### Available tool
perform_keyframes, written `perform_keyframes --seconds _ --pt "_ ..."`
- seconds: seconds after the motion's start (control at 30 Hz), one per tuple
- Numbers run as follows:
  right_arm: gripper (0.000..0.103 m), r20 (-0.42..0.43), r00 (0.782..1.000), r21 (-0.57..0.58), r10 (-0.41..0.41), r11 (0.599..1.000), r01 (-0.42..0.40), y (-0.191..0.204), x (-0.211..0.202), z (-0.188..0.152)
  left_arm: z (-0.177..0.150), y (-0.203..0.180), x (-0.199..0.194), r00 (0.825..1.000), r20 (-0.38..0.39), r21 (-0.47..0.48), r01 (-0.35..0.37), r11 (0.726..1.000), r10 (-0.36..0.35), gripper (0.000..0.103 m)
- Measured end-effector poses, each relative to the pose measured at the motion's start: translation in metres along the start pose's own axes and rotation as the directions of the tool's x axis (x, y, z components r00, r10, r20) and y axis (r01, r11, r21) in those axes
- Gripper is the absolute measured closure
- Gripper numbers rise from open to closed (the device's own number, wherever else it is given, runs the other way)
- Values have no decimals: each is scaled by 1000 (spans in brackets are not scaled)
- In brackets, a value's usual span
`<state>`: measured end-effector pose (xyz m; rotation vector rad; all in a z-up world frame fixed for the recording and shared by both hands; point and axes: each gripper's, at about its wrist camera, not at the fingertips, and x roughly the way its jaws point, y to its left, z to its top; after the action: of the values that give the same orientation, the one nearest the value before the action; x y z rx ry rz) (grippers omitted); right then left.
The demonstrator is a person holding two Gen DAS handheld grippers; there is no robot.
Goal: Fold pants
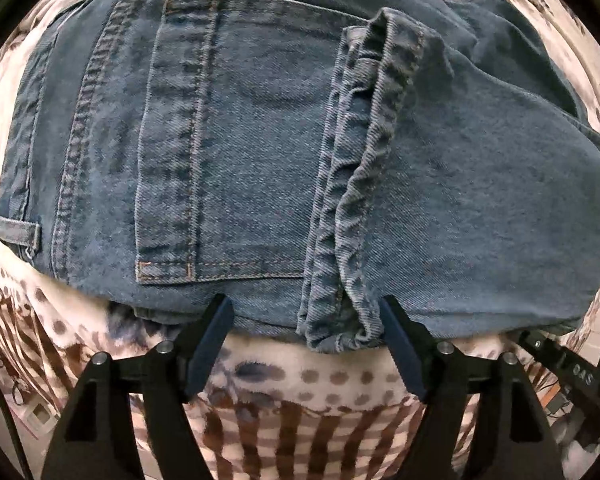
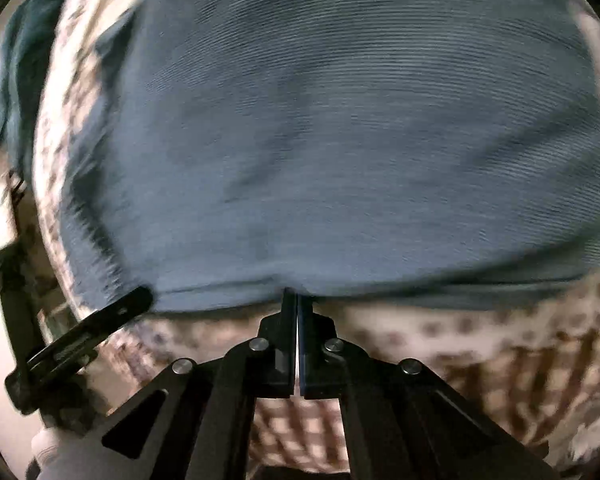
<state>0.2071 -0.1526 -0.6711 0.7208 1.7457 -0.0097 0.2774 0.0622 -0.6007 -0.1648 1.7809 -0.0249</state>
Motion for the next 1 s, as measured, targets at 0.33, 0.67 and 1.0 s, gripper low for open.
perform_keyframes --seconds 0.33,0.67,1.0 --pt "21 86 985 -153 -151 975 162 36 -50 -15 -34 53 -79 966 247 -115 113 987 -82 26" --pt "17 180 951 -237 -250 928 289 97 -58 7 -50 199 -44 901 399 -515 374 771 -171 5" --pt "17 163 942 -301 -294 894 331 117 -25 22 -37 216 -10 748 585 -537 647 541 -314 7"
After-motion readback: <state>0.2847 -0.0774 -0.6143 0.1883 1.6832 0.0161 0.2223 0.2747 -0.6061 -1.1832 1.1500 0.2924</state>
